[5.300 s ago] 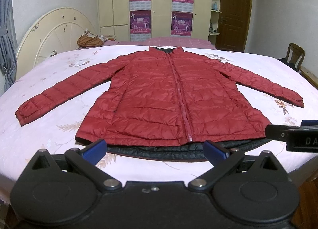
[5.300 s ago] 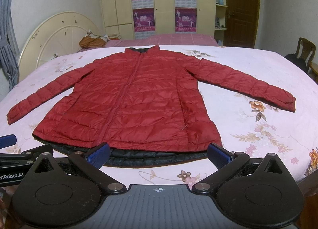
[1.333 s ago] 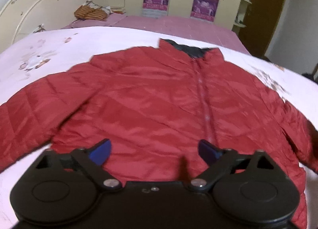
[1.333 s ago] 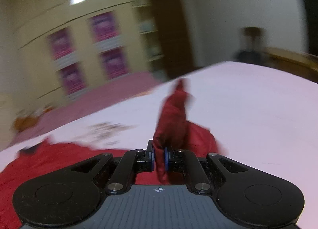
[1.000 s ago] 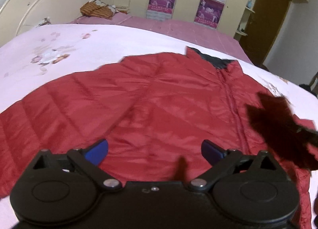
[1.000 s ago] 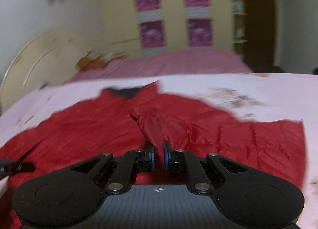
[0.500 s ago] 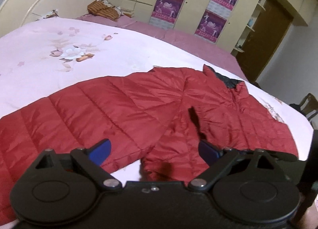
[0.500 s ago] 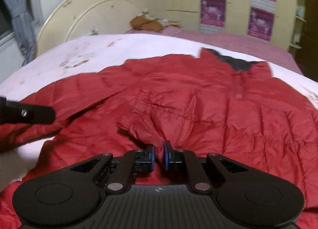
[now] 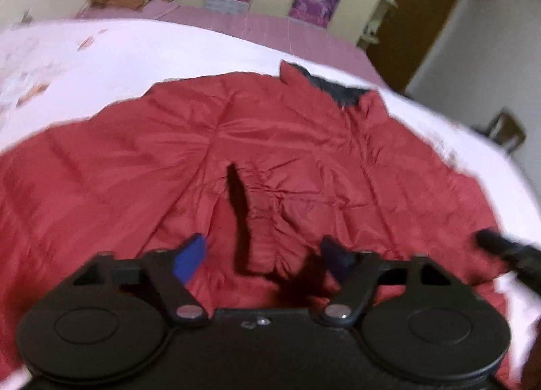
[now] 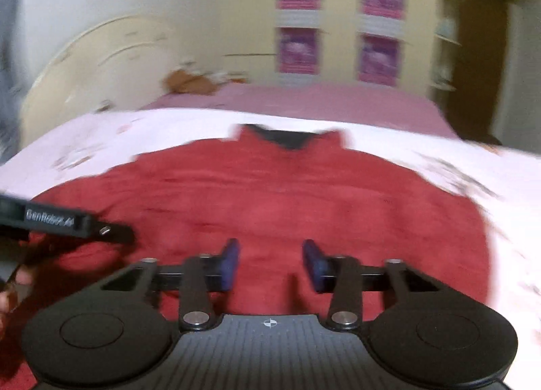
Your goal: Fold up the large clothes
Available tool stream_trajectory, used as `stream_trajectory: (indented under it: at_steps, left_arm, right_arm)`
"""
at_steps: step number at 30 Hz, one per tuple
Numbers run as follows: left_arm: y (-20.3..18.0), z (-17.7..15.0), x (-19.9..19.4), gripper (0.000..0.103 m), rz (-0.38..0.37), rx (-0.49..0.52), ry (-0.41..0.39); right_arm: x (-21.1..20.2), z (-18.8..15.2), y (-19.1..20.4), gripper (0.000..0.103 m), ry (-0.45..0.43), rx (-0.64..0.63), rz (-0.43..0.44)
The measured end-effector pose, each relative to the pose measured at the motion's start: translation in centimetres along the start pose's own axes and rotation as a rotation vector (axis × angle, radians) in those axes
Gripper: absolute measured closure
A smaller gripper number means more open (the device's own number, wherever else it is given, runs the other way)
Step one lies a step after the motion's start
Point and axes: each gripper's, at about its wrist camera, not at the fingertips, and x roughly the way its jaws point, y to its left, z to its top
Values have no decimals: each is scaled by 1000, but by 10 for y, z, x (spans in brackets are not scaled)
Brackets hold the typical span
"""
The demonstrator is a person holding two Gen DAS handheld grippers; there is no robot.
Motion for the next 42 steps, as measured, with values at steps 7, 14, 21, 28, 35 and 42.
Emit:
stream_trajectory:
  at_steps: [7,14,21,28,35,42]
  left_arm:
    - [-8,2,-13,85,120,111,-109]
    - [-3,-5,7,85,155,90,-55]
    - [-1,-6,-18,52,203,71,-110]
    - [-14,21,-4,48,196,110,-193]
    - [-12,25,43,46,191,114,-134]
    - [-13,19,42,46,218,143,-129]
  right_arm:
    - [-21,-3,-94,91,-3,166,-177]
    - [16,-24,-116,92,124,131,-196]
    - [-3,-10,-132,91,78,145,-158]
    - [15,22,-156,91,24,156,-148]
    - [68,38,-145,91,65,45,-18]
    - [91,28,-202,92,60,162,-110]
